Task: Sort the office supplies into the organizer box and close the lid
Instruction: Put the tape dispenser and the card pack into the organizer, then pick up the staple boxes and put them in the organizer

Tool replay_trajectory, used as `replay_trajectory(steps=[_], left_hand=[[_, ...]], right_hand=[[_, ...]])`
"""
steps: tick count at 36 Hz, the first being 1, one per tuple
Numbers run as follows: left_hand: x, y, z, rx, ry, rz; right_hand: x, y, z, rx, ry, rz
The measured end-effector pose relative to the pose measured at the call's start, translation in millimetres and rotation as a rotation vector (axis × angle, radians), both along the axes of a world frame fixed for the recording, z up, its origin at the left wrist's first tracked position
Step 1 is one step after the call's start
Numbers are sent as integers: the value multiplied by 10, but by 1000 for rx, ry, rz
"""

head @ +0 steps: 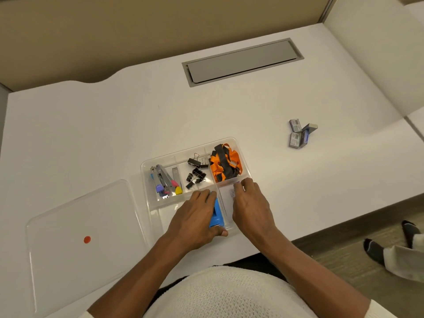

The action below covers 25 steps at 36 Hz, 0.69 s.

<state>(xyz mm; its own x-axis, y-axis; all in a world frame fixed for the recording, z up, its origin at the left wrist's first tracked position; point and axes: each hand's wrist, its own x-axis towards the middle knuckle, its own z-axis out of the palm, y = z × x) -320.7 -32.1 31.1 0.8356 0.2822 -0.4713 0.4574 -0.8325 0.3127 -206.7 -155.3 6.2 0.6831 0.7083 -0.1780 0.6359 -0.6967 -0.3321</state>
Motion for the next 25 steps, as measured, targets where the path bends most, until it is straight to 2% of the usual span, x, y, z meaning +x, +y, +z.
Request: replay_trajectory(steps=[4, 10, 15, 19, 25], left_hand=[[47, -87, 105, 127, 22, -21], [159, -122, 176, 190, 15, -55], [502, -128, 377, 212, -96, -40], [955, -148, 523, 172, -212, -26], [1779, -224, 467, 130, -316, -134]], right_hand=[[135, -82, 93, 107, -125, 45], [540, -236, 176, 270, -79, -45], [1084, -449, 155, 344, -107, -192], [1600, -641, 75, 313, -138, -294], [2257, -856, -44, 216, -92, -296]])
